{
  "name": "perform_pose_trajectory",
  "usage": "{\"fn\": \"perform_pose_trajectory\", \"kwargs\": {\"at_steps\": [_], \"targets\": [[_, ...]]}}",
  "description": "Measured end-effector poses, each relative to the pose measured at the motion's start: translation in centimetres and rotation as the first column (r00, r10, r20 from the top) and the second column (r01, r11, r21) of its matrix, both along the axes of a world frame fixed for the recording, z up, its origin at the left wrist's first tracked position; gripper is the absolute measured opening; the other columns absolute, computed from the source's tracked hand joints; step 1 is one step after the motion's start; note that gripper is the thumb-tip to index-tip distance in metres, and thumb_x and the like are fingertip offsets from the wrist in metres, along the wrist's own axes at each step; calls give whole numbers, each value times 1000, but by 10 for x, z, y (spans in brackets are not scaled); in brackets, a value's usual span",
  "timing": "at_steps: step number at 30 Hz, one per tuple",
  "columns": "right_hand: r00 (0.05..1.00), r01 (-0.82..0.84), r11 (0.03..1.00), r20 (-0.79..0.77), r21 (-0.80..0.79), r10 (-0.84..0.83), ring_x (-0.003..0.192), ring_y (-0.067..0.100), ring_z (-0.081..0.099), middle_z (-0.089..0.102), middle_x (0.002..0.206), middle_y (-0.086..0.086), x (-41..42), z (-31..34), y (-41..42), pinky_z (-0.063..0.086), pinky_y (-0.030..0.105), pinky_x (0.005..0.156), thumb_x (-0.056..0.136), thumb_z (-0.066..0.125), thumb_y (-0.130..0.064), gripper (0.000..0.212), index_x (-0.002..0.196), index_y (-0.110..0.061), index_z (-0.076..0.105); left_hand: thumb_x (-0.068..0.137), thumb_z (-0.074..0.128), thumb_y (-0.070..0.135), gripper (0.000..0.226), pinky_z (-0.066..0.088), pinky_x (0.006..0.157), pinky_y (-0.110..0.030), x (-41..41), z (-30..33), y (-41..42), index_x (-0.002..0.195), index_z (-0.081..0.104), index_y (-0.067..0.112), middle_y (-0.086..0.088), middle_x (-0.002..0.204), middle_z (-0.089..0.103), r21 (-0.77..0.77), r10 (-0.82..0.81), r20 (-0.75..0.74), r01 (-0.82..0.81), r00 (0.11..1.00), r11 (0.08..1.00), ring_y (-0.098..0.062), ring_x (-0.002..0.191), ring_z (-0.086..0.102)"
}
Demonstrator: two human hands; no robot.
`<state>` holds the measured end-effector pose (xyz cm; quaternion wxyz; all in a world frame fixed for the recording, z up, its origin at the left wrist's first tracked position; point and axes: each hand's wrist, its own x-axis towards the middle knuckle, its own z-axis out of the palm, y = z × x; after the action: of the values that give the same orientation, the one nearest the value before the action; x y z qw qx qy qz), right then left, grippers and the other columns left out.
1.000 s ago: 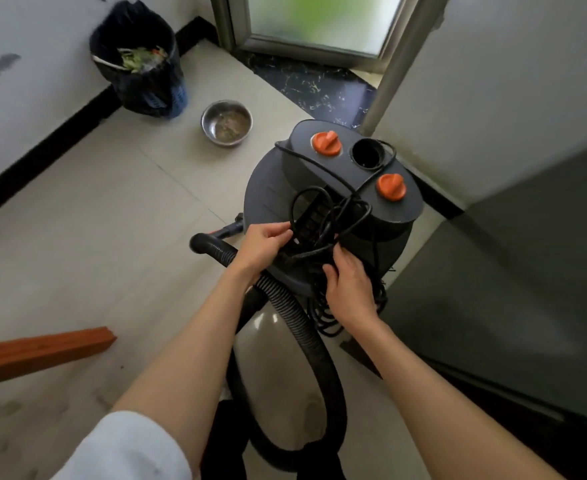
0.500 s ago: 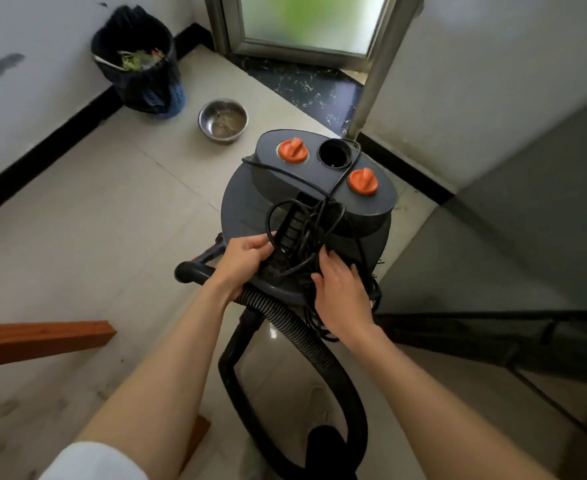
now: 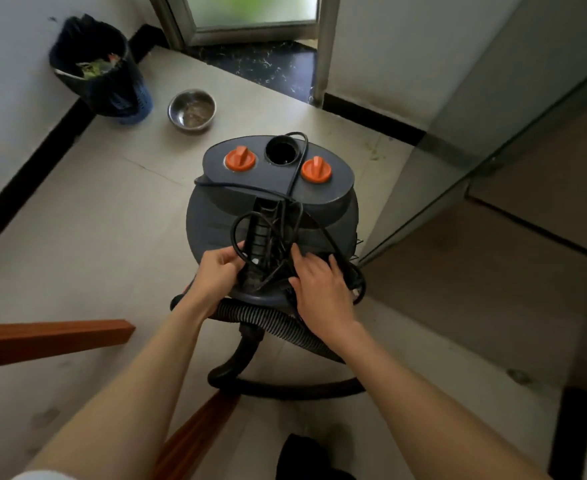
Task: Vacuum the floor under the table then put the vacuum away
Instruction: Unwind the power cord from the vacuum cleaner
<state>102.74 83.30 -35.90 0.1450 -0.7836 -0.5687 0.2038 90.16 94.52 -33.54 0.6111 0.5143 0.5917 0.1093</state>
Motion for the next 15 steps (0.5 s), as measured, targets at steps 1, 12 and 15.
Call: {"fn": "perform_pose_trajectory", "kwargs": {"at_steps": [1, 12, 15], "targets": [[1000, -1, 1000, 9, 15, 1, 130, 24, 45, 58, 130, 11, -6, -2, -7, 19, 43, 116, 97, 49, -19, 55, 147, -6, 30, 96, 36, -9, 39, 52, 72, -14, -5, 0, -5, 127, 56, 5, -4, 100, 65, 9, -15, -11, 15, 1000, 1000, -15, 91, 62], [971, 177, 978, 146, 110, -192, 96, 20, 66, 70, 95, 3, -97, -8, -74, 48, 44, 95, 72, 80, -25, 65, 128, -3, 56, 96, 37, -7, 37, 48, 60, -6, -68, 10, -44, 110, 62, 16, 23, 61, 67, 87, -326, -128, 338, 937, 937, 8, 62, 63], [961, 229, 972, 143, 60, -236, 100, 22, 65, 70, 100, 6, -122, -8, -89, 45, 43, 98, 76, 78, -26, 66, 132, -3, 52, 97, 39, -4, 30, 48, 64, -9, -83, 18, -51, 109, 65, 6, 9, 76, 69, 79, -403, -146, 416, 904, 906, 1, 70, 62]]}}
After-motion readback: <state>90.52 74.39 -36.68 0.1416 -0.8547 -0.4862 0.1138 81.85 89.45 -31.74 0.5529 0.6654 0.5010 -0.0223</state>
